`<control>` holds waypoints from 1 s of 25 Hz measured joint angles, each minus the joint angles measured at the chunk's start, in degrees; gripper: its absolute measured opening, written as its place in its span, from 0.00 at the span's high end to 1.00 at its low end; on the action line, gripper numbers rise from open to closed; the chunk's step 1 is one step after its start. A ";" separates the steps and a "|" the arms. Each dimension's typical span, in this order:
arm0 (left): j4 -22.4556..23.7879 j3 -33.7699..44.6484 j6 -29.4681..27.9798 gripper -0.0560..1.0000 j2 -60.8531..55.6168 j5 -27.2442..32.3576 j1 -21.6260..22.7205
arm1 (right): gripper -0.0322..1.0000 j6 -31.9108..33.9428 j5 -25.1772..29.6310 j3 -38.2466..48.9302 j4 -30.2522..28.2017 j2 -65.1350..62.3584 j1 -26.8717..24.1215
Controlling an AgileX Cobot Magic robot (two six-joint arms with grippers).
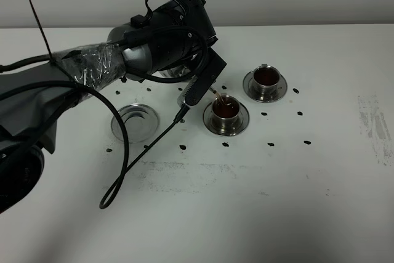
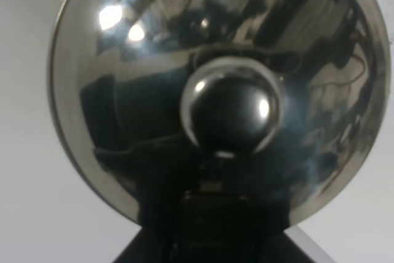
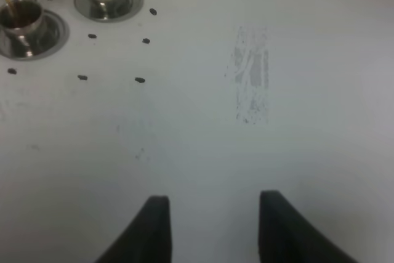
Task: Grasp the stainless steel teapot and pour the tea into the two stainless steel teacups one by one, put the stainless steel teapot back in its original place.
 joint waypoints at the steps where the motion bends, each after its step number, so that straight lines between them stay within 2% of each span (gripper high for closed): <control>1: 0.20 0.00 -0.05 0.78 0.00 0.00 0.00 | 0.65 0.00 0.00 0.00 0.00 0.00 0.00; 25: 1.27 0.00 -0.29 0.78 0.00 -0.04 -0.41 | 0.65 0.00 0.00 0.00 0.00 0.00 0.00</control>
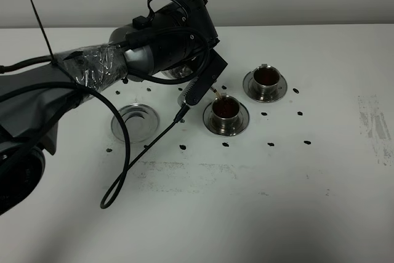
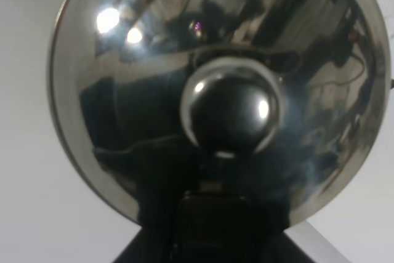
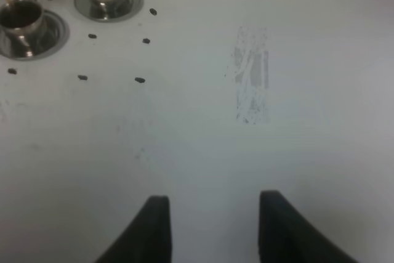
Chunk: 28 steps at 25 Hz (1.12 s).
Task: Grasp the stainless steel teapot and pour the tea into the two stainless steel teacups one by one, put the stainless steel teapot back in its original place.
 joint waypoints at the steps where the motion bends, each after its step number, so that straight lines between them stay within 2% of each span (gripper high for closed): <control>1: -0.12 0.00 0.00 0.78 0.00 -0.03 0.00 | 0.65 0.00 0.00 0.00 0.00 0.00 0.00; 16: -8.49 0.00 0.00 0.78 0.00 -0.86 3.54 | 0.65 0.00 0.00 0.00 0.00 0.00 0.00; 28: -21.07 0.00 0.05 0.78 0.00 -3.68 6.33 | 0.65 0.00 0.00 0.00 0.00 0.00 0.00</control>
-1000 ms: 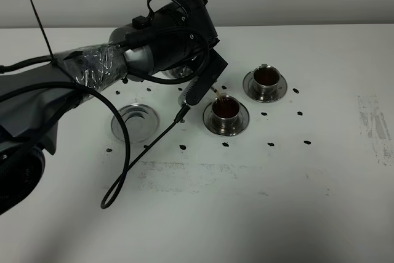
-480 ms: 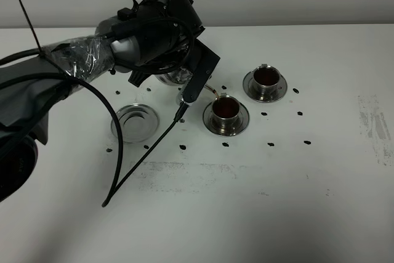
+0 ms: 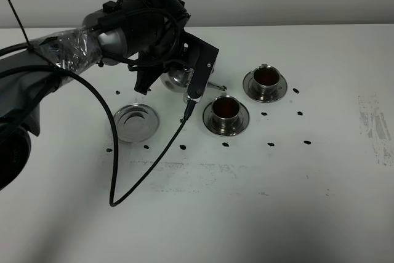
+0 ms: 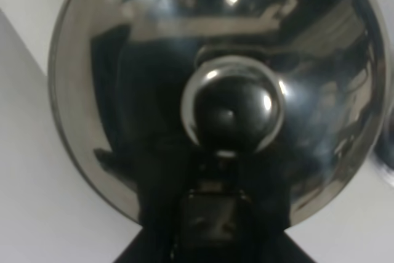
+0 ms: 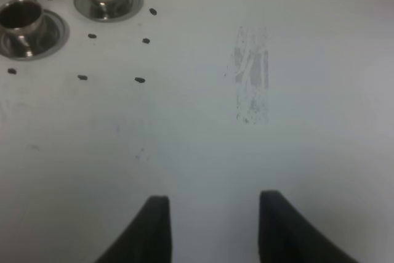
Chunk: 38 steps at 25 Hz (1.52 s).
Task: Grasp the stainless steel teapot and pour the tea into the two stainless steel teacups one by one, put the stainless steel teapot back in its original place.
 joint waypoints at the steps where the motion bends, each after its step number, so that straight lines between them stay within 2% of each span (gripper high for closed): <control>1: -1.36 0.00 0.00 0.78 0.00 -0.01 0.02 | 0.65 0.00 0.00 0.00 0.00 0.00 0.00; 4: -4.97 0.00 0.16 0.78 0.00 -0.32 0.02 | 0.65 0.00 0.00 0.00 0.00 0.00 0.00; 8: -12.32 0.00 2.46 0.78 -0.60 -0.56 0.32 | 0.65 0.00 0.00 0.00 0.00 0.00 0.00; 13: -17.37 1.39 1.35 0.78 -5.41 -0.48 1.05 | 0.65 0.00 0.00 0.00 0.00 0.00 0.00; 17: -20.51 7.41 -1.03 0.78 -11.89 -0.02 2.39 | 0.65 0.00 0.00 0.00 0.00 0.00 0.00; 24: -30.12 17.98 -2.46 0.78 -19.39 0.03 1.59 | 0.65 0.00 0.00 0.00 0.00 0.00 0.00; 30: -33.28 26.32 -2.92 0.78 -21.95 -3.82 0.34 | 0.65 0.00 0.00 0.00 0.00 0.00 0.00; 38: -36.76 31.07 -5.95 0.78 -21.52 -8.86 -1.64 | 0.65 0.00 0.00 0.00 0.00 0.00 0.00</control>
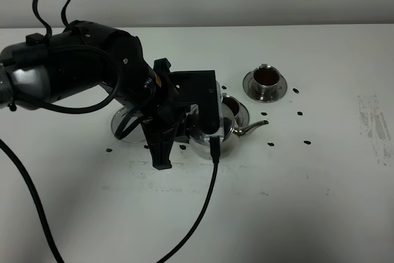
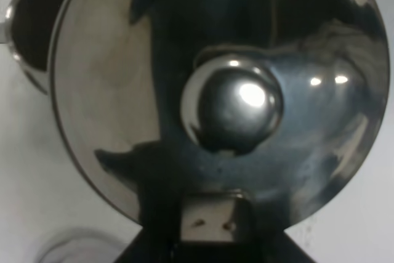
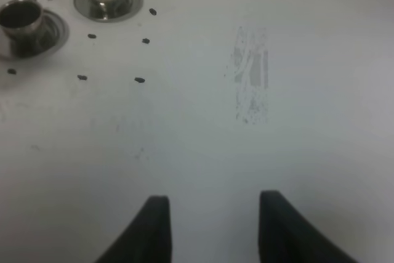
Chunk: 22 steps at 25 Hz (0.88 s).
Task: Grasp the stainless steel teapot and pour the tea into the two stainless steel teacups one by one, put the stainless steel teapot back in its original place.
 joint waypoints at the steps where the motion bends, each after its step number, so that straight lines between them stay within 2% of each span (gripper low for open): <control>1: 0.00 0.00 -0.88 0.78 0.39 -0.47 0.00 | 0.65 0.00 0.00 0.00 0.00 0.00 0.00; 8: -0.07 0.01 -2.65 0.78 5.00 -1.90 -0.93 | 0.65 0.00 0.00 0.00 0.00 0.00 0.00; 22: -0.07 2.04 -1.68 0.78 7.49 -4.97 -2.58 | 0.65 0.00 0.00 0.00 0.00 0.00 0.00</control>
